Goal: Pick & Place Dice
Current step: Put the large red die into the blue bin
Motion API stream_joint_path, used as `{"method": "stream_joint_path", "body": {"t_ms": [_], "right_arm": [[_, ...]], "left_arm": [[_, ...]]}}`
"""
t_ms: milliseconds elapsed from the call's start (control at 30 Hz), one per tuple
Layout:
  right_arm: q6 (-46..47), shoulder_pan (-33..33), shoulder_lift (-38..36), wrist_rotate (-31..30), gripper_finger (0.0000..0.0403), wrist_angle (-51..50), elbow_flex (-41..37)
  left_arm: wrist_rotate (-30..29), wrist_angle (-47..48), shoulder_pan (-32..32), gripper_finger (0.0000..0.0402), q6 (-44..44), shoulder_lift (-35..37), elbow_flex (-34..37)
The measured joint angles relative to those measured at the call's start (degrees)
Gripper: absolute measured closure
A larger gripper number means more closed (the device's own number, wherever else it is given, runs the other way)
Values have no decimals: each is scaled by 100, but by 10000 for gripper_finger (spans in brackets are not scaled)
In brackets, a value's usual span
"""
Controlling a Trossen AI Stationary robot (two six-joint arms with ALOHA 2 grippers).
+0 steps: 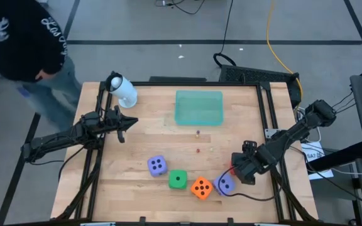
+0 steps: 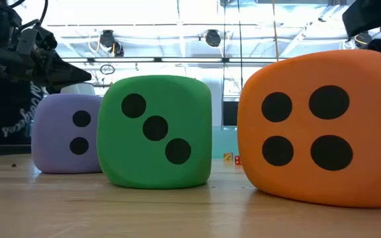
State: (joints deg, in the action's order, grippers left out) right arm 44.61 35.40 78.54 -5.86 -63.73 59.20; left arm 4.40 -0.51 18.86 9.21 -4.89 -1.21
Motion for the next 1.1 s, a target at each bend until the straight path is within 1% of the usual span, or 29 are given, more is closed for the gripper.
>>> {"method": "stream_joint_path", "body": {"t_ms": [133, 267, 433, 667, 933, 1100], "right_arm": [[-45, -20, 2, 143, 3, 4, -3], [-41, -20, 13, 187, 3, 99, -186], [-92, -198, 9, 484, 3, 546, -583], [-479, -410, 9, 835, 3, 1154, -1009], [-670, -469, -7, 896, 9, 1146, -1010], [-802, -562, -71, 876, 9, 927, -777]], "left_arm": [[4, 0, 1, 369, 0, 0, 0], [5, 0, 1, 369, 0, 0, 0], [7, 0, 1, 369, 2, 2, 0], [9, 0, 1, 369, 2, 1, 0], [9, 0, 1, 369, 2, 2, 0], [9, 0, 1, 369, 2, 2, 0]]}}
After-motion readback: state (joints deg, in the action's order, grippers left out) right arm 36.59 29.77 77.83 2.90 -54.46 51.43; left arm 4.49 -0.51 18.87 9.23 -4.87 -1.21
